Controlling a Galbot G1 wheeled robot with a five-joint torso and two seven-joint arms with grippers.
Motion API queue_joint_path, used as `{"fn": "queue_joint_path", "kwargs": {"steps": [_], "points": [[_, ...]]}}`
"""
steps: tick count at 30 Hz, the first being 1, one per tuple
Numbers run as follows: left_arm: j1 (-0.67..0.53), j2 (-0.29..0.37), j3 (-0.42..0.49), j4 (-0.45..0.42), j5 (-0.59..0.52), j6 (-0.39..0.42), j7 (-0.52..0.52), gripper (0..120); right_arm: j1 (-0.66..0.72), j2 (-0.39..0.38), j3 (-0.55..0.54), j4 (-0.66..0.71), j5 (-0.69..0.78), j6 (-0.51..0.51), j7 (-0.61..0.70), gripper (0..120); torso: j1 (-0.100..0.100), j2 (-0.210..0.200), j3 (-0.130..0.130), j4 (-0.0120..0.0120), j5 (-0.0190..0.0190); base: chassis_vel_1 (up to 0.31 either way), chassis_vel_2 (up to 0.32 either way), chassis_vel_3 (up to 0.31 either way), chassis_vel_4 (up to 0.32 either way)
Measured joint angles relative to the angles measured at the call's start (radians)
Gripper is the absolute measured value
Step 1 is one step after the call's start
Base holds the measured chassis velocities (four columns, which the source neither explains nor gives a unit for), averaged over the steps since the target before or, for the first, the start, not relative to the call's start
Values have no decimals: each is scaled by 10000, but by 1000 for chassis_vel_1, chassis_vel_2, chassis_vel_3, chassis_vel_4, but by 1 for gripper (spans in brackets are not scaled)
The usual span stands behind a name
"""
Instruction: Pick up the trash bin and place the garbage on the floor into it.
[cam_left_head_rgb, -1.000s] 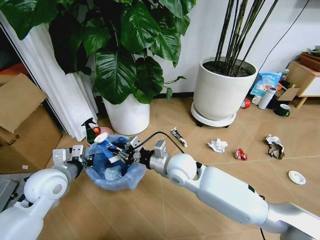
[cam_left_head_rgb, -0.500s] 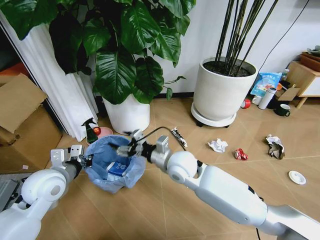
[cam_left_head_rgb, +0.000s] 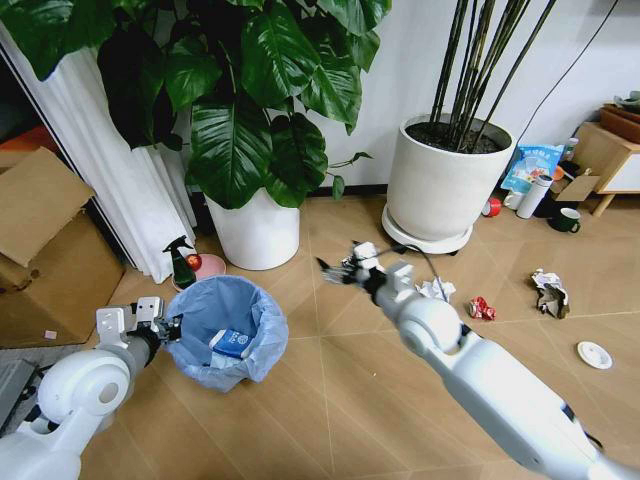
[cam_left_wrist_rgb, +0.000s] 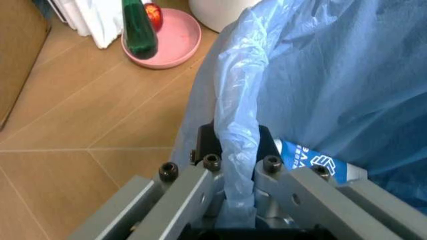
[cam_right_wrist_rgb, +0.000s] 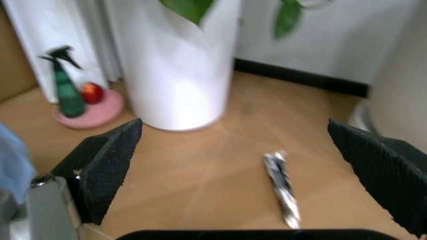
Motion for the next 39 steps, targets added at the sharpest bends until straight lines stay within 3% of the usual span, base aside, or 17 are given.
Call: {"fn": "queue_joint_path", "kwargs": {"steps": [4,14,39], "points": [[227,-115,-12,-172,276,-58,111,0,-696,22,857,-113,-135,57,-314,100,0,0,0,3,1,0,0,0,0],[457,-80,-51,-446,354,-112,137,0,-1087,131,1370,-162,-176,133,-412,100,0,0,0,4,-1,0,0,0,0],[711,-78,-146,-684,502,-242,194,0,-1288,175,1441,-99,-330,219,-441,100,1,0,1,5,-2,-50,-47,50,47]]}}
